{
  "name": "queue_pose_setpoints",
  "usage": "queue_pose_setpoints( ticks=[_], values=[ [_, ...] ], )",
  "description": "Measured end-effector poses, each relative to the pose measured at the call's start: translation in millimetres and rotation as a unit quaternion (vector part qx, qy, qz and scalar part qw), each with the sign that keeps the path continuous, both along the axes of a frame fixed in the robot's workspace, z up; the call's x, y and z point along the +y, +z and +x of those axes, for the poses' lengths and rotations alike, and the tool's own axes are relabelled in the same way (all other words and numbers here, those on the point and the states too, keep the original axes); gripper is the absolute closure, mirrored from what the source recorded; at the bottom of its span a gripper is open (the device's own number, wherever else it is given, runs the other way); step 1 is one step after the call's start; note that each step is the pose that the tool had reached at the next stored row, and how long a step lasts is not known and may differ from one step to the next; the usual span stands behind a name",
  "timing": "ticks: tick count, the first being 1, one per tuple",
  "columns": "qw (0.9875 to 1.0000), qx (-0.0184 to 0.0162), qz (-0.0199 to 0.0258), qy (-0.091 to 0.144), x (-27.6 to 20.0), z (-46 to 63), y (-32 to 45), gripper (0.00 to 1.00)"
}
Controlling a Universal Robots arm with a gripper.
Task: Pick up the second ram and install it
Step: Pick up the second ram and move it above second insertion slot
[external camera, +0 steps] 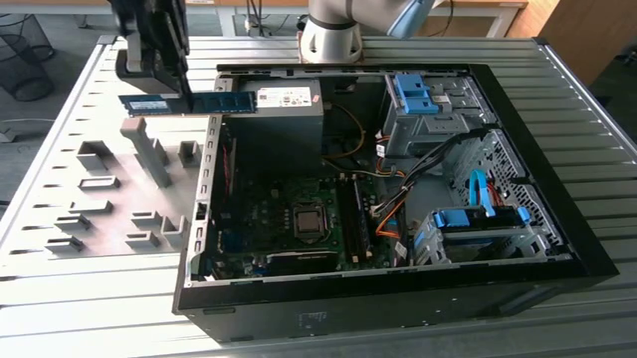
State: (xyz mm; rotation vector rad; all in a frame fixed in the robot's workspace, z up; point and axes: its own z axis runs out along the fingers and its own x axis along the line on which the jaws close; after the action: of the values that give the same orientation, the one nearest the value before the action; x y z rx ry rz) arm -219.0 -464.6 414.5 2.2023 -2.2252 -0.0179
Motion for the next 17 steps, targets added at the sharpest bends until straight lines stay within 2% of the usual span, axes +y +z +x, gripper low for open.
queue_pose_setpoints(
  ticks=[7, 17],
  values=[
    [1.0, 0.0, 0.0, 0.0, 0.0, 20.7, -0.1, 0.86],
    [1.0, 0.0, 0.0, 0.0, 0.0, 40.6, -0.1, 0.86]
  ],
)
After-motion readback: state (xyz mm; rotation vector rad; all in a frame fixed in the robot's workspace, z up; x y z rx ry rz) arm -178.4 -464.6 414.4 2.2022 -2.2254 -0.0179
